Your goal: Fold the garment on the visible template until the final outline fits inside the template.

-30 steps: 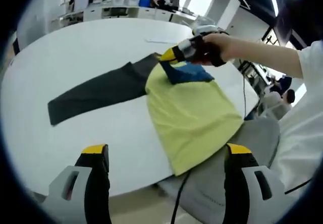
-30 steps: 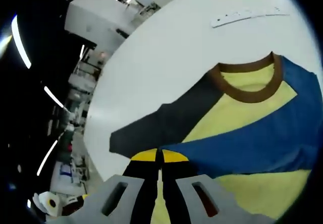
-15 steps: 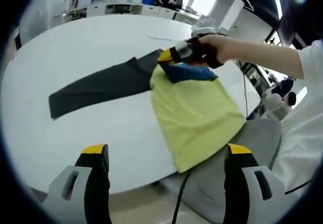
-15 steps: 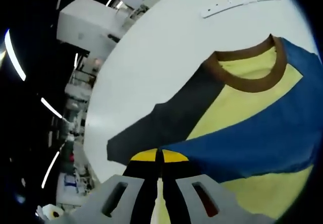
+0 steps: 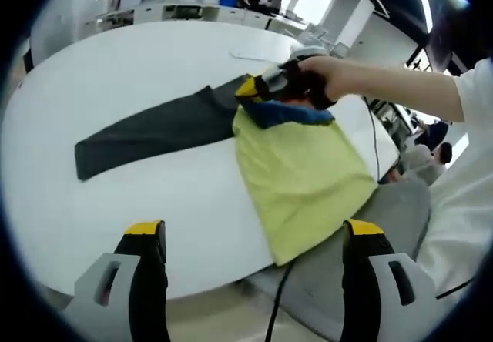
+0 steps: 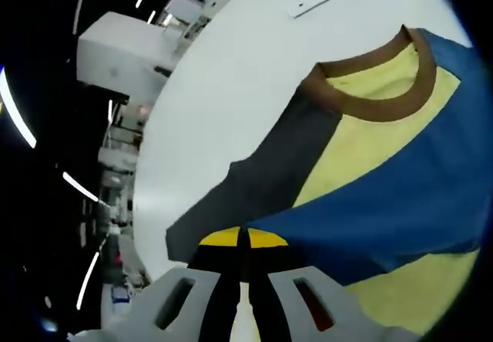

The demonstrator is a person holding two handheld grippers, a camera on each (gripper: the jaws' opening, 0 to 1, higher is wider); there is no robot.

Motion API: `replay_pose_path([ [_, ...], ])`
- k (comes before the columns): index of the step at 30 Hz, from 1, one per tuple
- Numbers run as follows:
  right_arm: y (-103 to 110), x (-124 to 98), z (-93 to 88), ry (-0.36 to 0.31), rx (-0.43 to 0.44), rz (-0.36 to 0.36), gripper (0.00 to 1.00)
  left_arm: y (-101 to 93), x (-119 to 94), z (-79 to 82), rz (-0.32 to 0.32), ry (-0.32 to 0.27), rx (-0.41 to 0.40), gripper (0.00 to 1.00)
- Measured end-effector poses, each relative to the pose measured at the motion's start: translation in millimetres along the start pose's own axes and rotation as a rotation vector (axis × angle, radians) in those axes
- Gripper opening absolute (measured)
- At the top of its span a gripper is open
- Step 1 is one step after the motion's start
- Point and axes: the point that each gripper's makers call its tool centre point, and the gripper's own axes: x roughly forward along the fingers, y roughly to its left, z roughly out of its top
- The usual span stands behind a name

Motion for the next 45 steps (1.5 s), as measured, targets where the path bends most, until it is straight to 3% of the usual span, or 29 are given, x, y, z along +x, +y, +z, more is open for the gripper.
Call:
replay_pose_path([
  [5,-3,3,-1.1,-0.021,0.052,0.004,0.02,2.1,0,-1.7,0.001,0.004,-0.005,0.92],
  [21,-13,17,-7.0,-0.039,0.099,-0.009,0.02,9.3,0,-6.5,0.009,0.01,-0.018,0.92],
  [31,-20,25,-7.5,-0.046,0.022,-0.036,0.02,12.6,5,-7.7,0.007,0.015,-0.022,0.92],
  [45,-18,26,-8.2,-0.037,-0.118,-0.011,0.03,14.3,6,-7.7,0.009,0.016,-0.023,0.92],
])
